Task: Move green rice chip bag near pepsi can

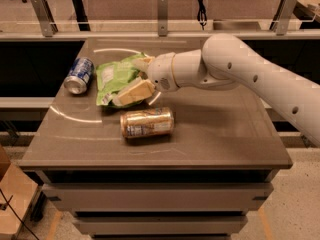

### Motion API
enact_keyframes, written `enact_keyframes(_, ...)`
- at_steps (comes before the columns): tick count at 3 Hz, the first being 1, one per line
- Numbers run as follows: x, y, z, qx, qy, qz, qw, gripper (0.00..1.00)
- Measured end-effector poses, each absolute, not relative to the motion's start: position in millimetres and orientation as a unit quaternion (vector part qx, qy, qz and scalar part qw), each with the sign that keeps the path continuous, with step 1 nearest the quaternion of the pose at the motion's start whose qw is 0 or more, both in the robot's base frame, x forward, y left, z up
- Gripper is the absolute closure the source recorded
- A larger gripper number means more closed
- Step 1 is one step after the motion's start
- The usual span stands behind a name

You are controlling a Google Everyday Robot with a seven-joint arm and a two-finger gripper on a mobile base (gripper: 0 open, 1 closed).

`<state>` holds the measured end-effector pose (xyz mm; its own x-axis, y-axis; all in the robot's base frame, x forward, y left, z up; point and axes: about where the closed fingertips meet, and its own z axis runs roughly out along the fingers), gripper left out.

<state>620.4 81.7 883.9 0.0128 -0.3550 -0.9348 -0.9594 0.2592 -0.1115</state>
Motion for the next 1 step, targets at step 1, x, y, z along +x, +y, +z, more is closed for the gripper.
enact_keyframes(1,620.6,82.0,883.7,-0.522,0.63,0.311,0.484,0.0)
